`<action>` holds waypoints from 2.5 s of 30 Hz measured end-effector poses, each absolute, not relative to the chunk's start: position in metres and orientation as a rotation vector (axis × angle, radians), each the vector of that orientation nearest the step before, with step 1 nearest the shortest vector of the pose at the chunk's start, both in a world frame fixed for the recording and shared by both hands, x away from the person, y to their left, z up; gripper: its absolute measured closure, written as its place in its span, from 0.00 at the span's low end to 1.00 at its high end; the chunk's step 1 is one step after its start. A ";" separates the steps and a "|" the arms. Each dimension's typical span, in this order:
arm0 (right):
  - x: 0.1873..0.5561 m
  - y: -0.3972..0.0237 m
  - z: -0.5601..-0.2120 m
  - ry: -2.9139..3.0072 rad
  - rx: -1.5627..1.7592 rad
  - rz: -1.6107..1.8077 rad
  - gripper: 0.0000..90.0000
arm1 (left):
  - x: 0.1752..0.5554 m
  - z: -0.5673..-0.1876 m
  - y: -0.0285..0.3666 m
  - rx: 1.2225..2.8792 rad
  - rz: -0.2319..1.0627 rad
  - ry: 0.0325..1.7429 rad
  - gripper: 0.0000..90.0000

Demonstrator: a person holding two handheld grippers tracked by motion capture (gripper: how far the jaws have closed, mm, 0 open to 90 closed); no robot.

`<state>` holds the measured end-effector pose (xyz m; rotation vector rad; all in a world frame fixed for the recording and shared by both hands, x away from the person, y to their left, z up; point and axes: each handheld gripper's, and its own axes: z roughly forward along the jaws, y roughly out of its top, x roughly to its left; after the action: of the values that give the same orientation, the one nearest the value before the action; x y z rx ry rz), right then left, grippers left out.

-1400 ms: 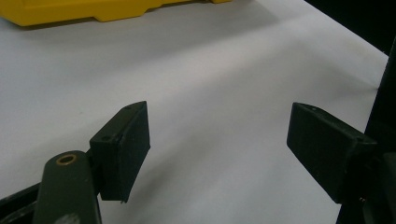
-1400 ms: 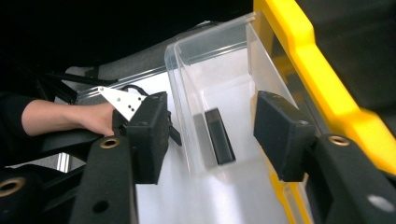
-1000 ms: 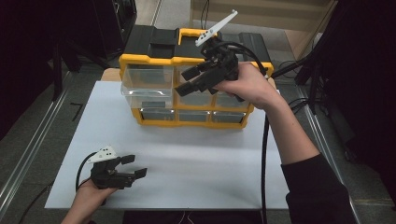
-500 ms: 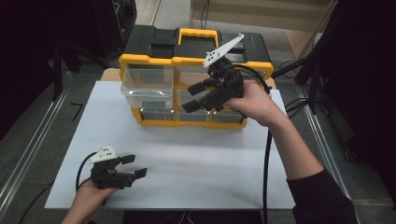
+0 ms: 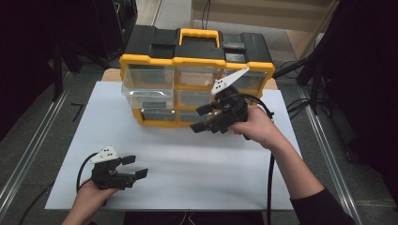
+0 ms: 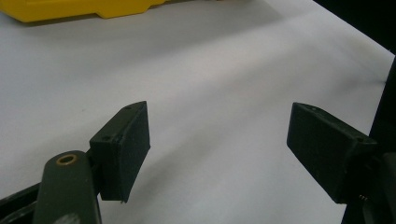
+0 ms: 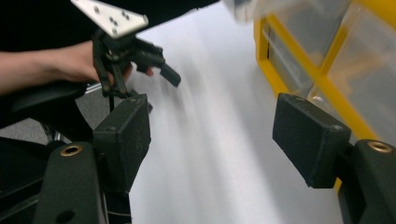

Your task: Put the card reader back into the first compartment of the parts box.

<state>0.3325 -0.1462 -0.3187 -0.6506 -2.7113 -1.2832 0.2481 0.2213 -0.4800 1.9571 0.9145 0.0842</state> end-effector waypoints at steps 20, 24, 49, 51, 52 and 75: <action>0.314 -0.150 -0.390 -2.712 -0.760 -1.256 0.29 | 0.248 -0.480 0.221 1.964 0.083 0.910 0.25; 0.311 -0.156 -0.404 -2.704 -0.793 -1.270 0.29 | 0.248 -0.480 0.221 1.965 0.084 0.909 0.25; 0.292 -0.178 -0.457 -2.646 -0.969 -1.285 0.29 | 0.249 -0.479 0.220 1.970 0.082 0.895 0.25; 0.290 -0.182 -0.459 -2.646 -0.977 -1.286 0.29 | 0.249 -0.479 0.220 1.970 0.083 0.896 0.25; 0.288 -0.184 -0.460 -2.645 -0.982 -1.294 0.29 | 0.249 -0.479 0.220 1.970 0.082 0.894 0.25; 0.263 -0.233 -0.483 -2.573 -1.165 -1.297 0.27 | 0.248 -0.480 0.219 1.977 0.072 0.892 0.25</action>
<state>0.2628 -0.2334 -0.4826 -1.1649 -2.5727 -1.2970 0.2482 0.2187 -0.4799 1.9770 0.8917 0.0720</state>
